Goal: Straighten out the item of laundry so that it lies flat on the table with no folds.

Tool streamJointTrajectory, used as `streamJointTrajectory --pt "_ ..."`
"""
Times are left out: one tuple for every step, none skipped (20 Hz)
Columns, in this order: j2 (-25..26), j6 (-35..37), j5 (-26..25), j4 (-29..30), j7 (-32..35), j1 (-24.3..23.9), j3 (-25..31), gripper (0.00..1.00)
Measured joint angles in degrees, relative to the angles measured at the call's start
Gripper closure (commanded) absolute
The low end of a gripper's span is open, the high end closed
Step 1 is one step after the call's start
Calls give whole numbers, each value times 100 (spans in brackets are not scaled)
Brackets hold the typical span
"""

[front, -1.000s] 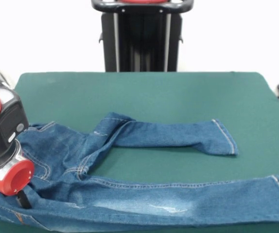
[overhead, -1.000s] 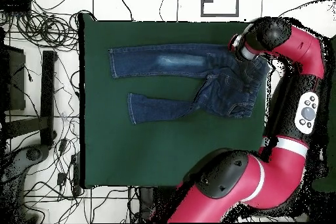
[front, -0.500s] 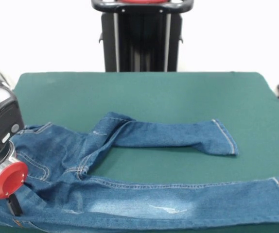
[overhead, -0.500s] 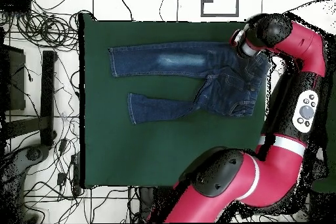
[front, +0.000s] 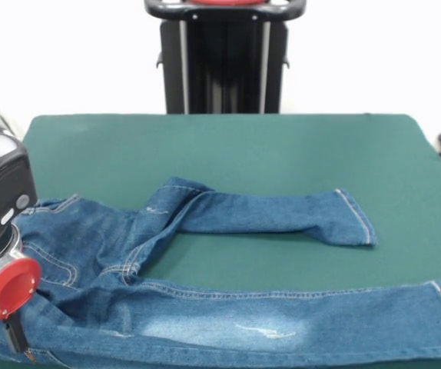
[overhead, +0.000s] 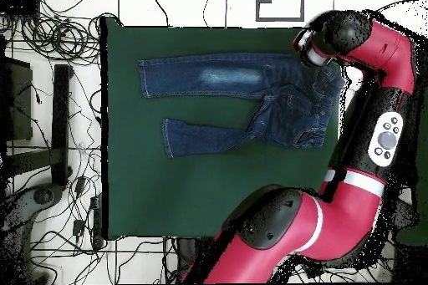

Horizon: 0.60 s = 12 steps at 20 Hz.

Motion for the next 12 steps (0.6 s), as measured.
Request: streamJointTrajectory --pt "5 1 -9 -17 0 4 7 0" --pt "19 1 -40 -68 0 15 25 0" --pt "28 1 -47 -90 0 19 26 0" --pt "36 1 -53 -113 0 23 28 0" --pt "47 1 -63 -140 0 24 29 0" --pt "51 1 -67 -148 0 24 29 0" --pt "53 1 -68 -151 0 24 28 0" --pt "55 0 -72 -154 0 24 29 0" --pt "56 1 -77 -154 0 24 29 0" --pt "57 1 -84 -154 0 24 29 0" --pt "58 1 -89 -154 0 24 29 0" --pt "57 1 -95 -154 0 24 29 0"
